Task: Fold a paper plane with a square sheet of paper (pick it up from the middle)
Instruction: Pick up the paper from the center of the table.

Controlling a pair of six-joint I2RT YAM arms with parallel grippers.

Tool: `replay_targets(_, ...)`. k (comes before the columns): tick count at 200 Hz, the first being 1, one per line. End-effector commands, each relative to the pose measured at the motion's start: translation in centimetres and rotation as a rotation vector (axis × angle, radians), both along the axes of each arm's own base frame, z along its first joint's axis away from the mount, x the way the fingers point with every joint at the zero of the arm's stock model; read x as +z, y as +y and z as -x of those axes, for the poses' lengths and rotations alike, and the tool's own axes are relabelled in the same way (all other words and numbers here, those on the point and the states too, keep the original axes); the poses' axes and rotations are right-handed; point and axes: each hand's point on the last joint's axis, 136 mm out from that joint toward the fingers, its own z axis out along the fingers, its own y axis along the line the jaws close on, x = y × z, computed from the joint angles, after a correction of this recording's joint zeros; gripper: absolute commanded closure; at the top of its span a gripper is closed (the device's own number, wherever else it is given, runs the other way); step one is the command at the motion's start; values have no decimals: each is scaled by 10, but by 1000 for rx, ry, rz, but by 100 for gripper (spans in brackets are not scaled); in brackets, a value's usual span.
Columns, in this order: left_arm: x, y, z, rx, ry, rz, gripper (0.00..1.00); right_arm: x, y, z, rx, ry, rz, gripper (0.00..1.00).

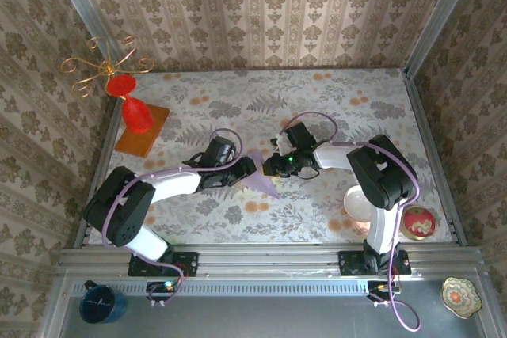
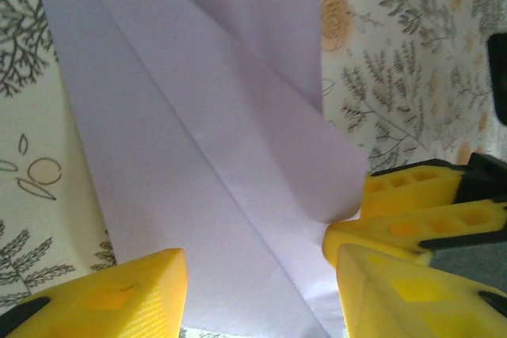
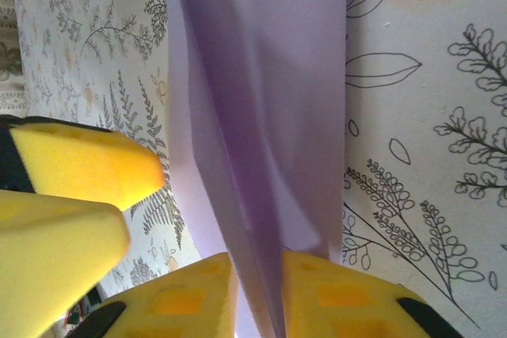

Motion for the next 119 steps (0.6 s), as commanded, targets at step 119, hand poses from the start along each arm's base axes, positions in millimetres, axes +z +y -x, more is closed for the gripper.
replay_targets(119, 60, -6, -17, 30, -170, 216, 37, 77, 11, -15, -59, -110, -190, 95)
